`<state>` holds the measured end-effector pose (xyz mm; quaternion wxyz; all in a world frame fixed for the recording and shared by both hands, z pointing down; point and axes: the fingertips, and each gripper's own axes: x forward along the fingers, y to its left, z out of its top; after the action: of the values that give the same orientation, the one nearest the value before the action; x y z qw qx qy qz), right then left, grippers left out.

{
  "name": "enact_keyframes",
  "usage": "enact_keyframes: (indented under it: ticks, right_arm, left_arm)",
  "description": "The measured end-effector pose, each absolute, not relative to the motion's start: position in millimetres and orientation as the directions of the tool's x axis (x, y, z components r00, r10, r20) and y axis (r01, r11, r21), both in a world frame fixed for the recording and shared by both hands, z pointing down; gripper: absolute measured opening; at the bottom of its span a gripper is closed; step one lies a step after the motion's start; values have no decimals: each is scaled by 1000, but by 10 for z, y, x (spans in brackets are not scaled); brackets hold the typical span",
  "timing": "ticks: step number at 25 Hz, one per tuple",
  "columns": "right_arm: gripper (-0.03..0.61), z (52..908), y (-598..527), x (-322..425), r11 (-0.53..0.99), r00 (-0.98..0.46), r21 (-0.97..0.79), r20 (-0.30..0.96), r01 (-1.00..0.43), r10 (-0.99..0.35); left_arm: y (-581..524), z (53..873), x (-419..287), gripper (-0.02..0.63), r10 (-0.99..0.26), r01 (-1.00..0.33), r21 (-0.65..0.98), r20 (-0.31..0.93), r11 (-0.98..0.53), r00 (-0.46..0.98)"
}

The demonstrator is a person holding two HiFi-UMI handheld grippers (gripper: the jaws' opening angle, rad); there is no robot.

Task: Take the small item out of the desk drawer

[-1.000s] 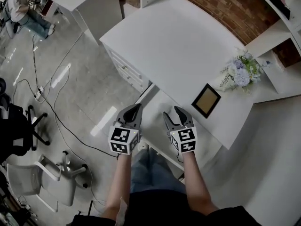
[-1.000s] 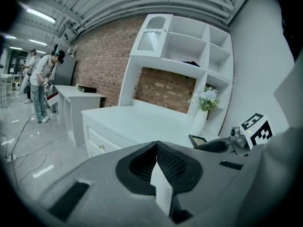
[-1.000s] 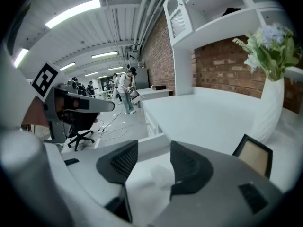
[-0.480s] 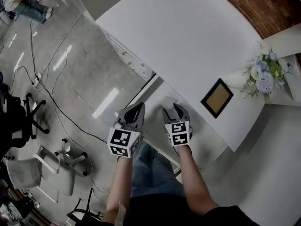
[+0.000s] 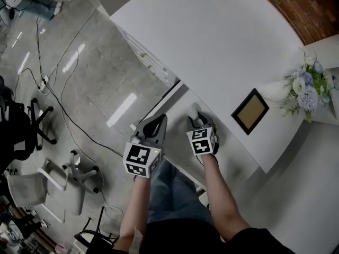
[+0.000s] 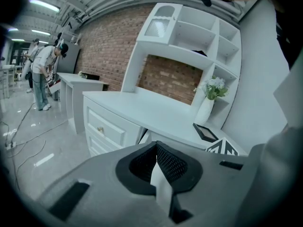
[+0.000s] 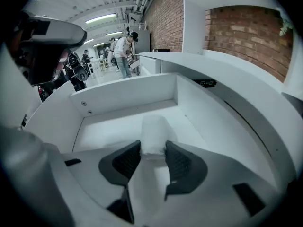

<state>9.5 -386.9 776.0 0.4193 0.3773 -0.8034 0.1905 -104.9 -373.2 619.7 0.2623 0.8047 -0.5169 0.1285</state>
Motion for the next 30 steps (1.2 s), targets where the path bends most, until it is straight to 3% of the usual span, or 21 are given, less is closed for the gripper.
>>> enact_keyframes:
  ticks: [14,30]
  right_arm:
    - [144,6981,-4005,-17,582,-455,-51,679,-812,-576]
    - [146,4296,-4103,335,434,-438,-64,170,-899,-882]
  left_arm:
    - [-3758,5944,-1074,9,-789,-906,255,448,-337,419]
    - [-3941,4100,-1230,9,-897,-913,67,171,-402,408]
